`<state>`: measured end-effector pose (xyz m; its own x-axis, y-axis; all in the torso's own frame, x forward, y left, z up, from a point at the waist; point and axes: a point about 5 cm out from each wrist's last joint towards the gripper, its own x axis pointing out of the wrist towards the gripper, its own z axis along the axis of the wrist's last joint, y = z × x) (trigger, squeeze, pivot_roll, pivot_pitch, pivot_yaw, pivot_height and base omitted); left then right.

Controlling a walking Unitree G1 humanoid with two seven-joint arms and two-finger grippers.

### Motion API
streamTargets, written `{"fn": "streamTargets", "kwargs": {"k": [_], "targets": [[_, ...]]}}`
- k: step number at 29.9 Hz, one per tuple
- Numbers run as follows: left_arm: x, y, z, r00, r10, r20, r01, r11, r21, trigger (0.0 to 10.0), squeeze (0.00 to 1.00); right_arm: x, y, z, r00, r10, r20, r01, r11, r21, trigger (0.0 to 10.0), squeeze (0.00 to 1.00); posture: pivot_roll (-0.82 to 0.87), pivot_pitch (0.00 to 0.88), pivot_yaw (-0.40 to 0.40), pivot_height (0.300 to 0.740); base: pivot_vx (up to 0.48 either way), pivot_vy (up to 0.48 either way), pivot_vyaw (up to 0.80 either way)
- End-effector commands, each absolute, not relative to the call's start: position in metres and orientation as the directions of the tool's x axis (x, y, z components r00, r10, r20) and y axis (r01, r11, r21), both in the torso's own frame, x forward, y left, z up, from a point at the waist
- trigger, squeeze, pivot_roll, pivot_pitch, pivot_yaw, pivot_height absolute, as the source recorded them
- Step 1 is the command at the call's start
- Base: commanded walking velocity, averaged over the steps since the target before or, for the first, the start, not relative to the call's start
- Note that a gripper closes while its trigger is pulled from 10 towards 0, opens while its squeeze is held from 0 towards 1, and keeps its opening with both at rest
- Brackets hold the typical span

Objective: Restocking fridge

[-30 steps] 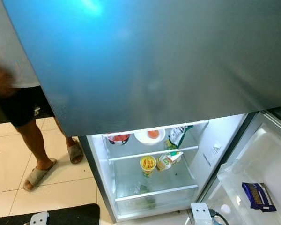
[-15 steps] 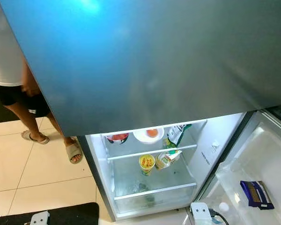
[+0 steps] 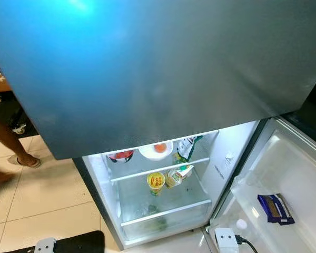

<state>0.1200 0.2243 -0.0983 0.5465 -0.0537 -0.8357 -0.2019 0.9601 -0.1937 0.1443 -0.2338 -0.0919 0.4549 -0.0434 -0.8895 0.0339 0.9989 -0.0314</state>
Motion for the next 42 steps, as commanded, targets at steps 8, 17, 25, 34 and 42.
{"fn": "streamTargets", "kwargs": {"k": [8, 17, 25, 34, 42], "targets": [[0.1178, 0.2227, -0.0994, 0.530, -0.074, -0.845, -0.189, 0.961, -0.202, 10.0, 0.00, 0.1442, -0.2329, -0.0922, 0.454, -0.038, -0.890, 0.026, 0.999, -0.029, 10.0, 0.00, -0.06, 0.000, -0.012, 0.740, 0.000, -0.112, 0.00], [0.1173, 0.2229, -0.0998, 0.523, -0.064, -0.850, -0.190, 0.963, -0.189, 10.0, 0.00, 0.1440, -0.2322, -0.0924, 0.454, -0.037, -0.890, 0.027, 0.999, -0.027, 10.0, 0.00, -0.06, 0.000, -0.012, 0.740, 0.000, -0.453, 0.00], [0.1196, 0.2226, -0.0996, 0.528, -0.045, -0.848, -0.222, 0.956, -0.190, 10.0, 0.00, 0.1450, -0.2320, -0.0921, 0.457, -0.034, -0.889, 0.027, 0.999, -0.025, 10.0, 0.00, -0.06, 0.000, -0.014, 0.740, 0.000, -0.058, 0.00], [0.1213, 0.2204, -0.0994, 0.532, -0.059, -0.845, -0.211, 0.957, -0.199, 10.0, 0.00, 0.1454, -0.2306, -0.0922, 0.457, -0.031, -0.889, 0.023, 0.999, -0.023, 10.0, 0.00, -0.06, 0.000, -0.015, 0.740, 0.000, 0.000, 0.00], [0.1217, 0.2283, -0.0969, 0.564, -0.026, -0.825, -0.268, 0.940, -0.213, 10.0, 0.00, 0.1421, -0.2286, -0.0938, 0.441, -0.011, -0.897, -0.032, 0.999, -0.028, 10.0, 0.00, -0.03, 0.000, -0.013, 0.740, 0.000, 0.000, 0.00]]}}
